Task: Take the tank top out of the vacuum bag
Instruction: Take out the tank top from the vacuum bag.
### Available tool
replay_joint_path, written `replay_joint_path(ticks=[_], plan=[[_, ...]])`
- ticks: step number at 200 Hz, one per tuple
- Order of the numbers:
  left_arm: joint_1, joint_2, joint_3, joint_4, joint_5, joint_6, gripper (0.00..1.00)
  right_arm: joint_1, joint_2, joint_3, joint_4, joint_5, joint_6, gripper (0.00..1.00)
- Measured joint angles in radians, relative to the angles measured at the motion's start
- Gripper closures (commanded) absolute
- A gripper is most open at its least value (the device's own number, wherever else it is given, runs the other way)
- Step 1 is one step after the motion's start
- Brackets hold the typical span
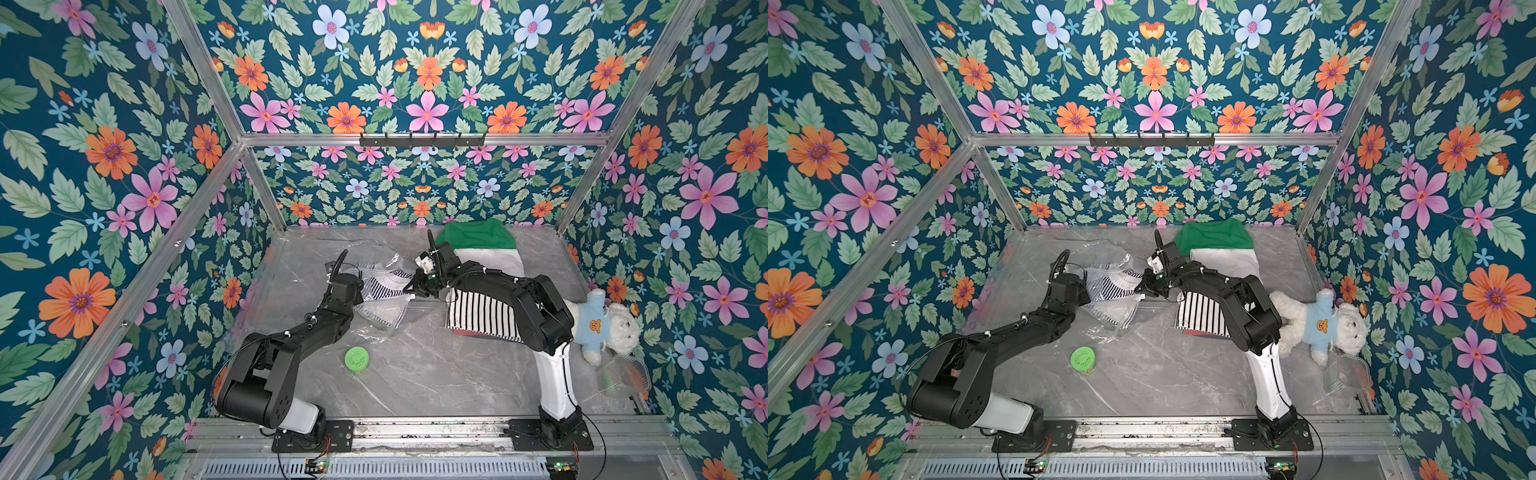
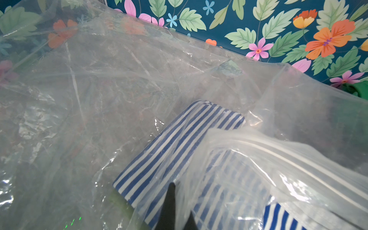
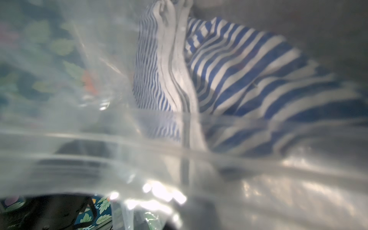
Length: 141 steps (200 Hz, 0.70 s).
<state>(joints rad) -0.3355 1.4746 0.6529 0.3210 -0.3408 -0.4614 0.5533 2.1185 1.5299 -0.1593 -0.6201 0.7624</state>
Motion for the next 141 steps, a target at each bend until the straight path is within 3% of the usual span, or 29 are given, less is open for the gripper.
replay_joint_path(ticks=[80, 95, 103, 107, 115, 141], plan=[[0.003, 0.008, 0.0, 0.0, -0.012, 0.001, 1.0, -0.029, -0.184, -0.076, -0.05, 0.004, -0.011, 1.0], [0.005, 0.012, 0.0, 0.0, -0.012, 0.0, 1.0, -0.042, -0.219, -0.102, -0.059, 0.008, -0.014, 0.86], [0.005, 0.015, 0.0, 0.0, -0.012, 0.0, 1.0, -0.049, -0.232, -0.118, -0.061, 0.011, -0.014, 0.83], [0.005, 0.016, 0.0, 0.0, -0.012, 0.0, 1.0, -0.053, -0.237, -0.126, -0.061, 0.013, -0.014, 0.85], [0.005, 0.018, 0.0, 0.0, -0.011, 0.0, 1.0, -0.06, -0.241, -0.14, -0.061, 0.017, -0.015, 1.0], [0.005, 0.021, 0.0, 0.0, -0.006, 0.0, 1.0, -0.076, -0.213, -0.161, -0.054, 0.012, -0.006, 1.0]])
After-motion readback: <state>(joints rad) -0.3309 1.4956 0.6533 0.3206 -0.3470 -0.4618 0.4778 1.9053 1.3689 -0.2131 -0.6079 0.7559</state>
